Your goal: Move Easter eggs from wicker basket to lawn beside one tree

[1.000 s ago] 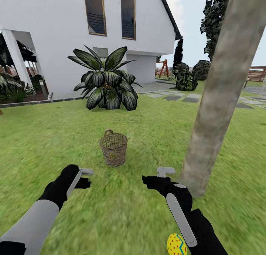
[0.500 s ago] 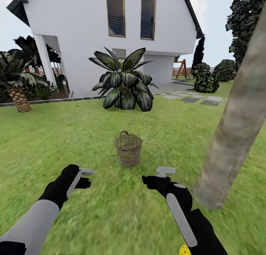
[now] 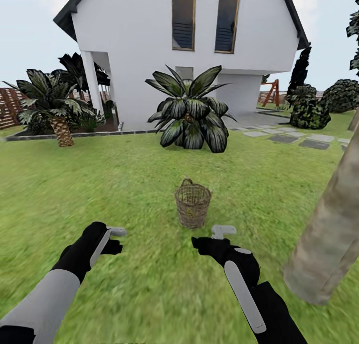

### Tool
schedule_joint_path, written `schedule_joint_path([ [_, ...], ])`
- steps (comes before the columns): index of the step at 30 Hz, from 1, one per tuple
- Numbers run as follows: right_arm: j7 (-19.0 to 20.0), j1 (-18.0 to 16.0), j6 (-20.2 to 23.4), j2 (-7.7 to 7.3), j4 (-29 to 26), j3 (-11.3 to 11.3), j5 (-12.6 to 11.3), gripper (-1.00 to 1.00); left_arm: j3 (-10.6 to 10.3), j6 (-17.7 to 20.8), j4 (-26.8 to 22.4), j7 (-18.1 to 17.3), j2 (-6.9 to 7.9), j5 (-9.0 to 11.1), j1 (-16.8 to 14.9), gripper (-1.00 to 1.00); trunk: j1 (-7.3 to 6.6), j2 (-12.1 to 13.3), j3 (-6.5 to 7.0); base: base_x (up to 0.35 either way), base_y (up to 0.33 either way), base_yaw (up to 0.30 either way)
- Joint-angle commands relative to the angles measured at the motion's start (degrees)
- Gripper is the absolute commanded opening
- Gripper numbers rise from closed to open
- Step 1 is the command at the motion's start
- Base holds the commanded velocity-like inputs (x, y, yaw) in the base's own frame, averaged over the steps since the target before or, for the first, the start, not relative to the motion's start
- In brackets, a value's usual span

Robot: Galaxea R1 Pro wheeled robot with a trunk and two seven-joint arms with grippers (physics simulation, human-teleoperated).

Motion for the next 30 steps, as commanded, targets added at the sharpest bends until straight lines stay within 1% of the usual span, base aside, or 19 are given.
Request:
schedule_joint_path([
  [1,-0.6,-0.04,0.12,0.0,-0.07,0.03,-0.62,1.0,-0.26,0.19,-0.06,0.57,0.09,0.62,-0.04,1.0,-0.01,-0.02,-0.06,0.0,0.0,0.285],
  [6,-0.59,-0.04,0.12,0.0,-0.03,0.04,-0.61,1.0,-0.24,0.19,-0.12,0.57,0.13,0.65,-0.06,1.0,-0.01,-0.02,-0.06,0.0,0.0,0.285],
  [19,-0.57,-0.04,0.12,0.0,-0.02,0.07,-0.6,1.0,-0.23,0.19,-0.11,0.57,0.22,0.67,-0.07,1.0,-2.87,5.2,2.28,0.0,0.0,0.285],
  [30,-0.53,-0.04,0.12,0.0,-0.04,0.07,-0.59,1.0,-0.32,0.19,-0.28,0.57,0.3,0.68,-0.04,1.0,-2.87,5.2,2.28,0.011,0.0,0.285],
])
